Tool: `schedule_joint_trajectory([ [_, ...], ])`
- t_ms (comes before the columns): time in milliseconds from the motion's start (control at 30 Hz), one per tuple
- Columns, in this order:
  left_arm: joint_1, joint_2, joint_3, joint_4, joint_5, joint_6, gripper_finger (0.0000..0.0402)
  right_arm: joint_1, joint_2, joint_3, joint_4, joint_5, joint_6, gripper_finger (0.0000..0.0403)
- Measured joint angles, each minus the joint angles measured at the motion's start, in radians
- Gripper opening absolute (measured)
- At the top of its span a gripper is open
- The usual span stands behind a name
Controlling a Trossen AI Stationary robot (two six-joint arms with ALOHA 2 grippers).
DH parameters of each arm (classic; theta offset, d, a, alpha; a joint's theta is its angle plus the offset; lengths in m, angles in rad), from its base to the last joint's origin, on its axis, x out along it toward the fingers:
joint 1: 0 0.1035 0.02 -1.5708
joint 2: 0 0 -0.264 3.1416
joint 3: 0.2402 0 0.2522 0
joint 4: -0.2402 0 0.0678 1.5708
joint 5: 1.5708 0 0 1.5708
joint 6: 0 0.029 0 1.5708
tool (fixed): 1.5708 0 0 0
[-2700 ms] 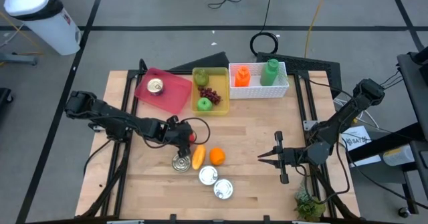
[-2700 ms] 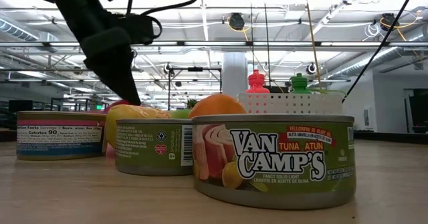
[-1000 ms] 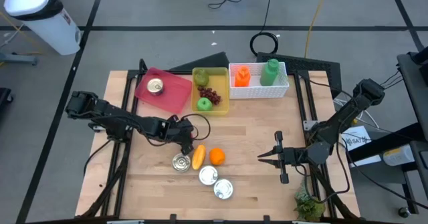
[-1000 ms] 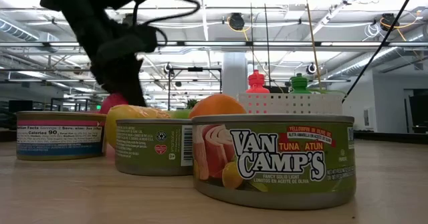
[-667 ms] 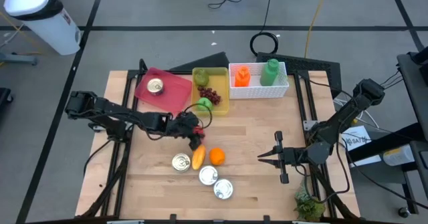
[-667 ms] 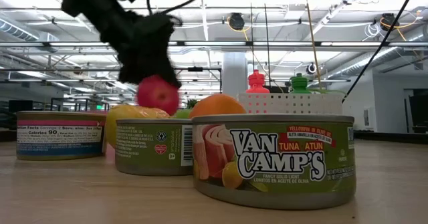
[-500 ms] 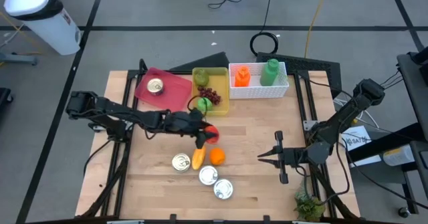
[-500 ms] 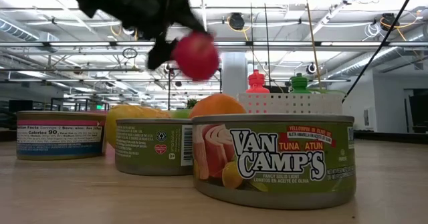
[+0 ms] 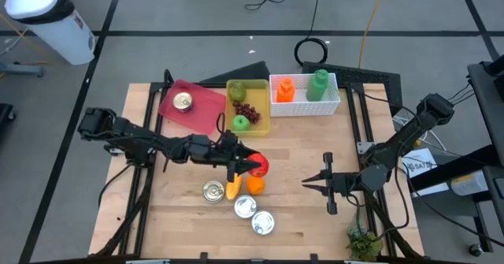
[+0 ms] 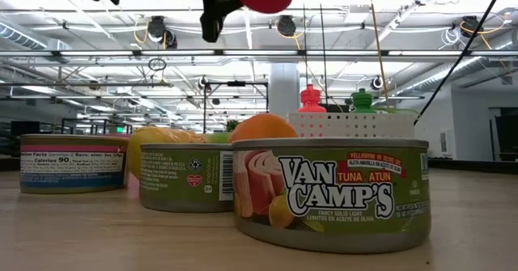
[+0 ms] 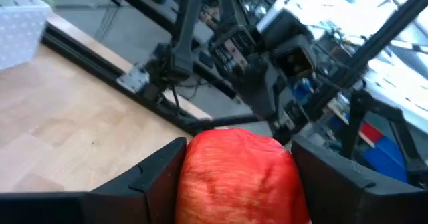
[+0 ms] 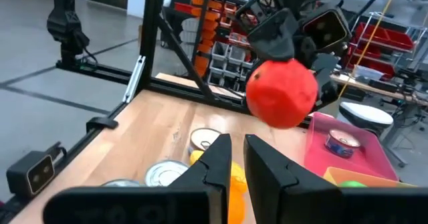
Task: Pick & Place Food Item
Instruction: Put the red apple into the yellow bin
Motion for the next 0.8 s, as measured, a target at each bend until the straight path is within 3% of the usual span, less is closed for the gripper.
schedule_joint_trajectory([
  [100,-0.02,0.039,0.0,0.065,-0.066,-0.006,0.025,-0.007,0.001,0.0,0.008,-0.002,-0.001,0.0031],
  [233,-0.023,0.142,0.0,0.223,-0.07,-0.055,0.025,-0.007,0.001,0.0,0.06,-0.002,0.037,0.0032],
  [533,0.045,0.368,0.0,0.681,0.083,-0.166,0.025,-0.007,0.001,0.0,0.048,0.0,0.035,0.0031],
  [733,0.06,0.423,0.0,0.746,0.105,-0.179,0.025,-0.007,0.002,0.0,0.041,0.0,-0.023,0.0031],
  [800,0.06,0.423,0.0,0.742,0.106,-0.102,0.025,-0.007,0.002,0.0,0.042,0.001,-0.023,0.0031],
])
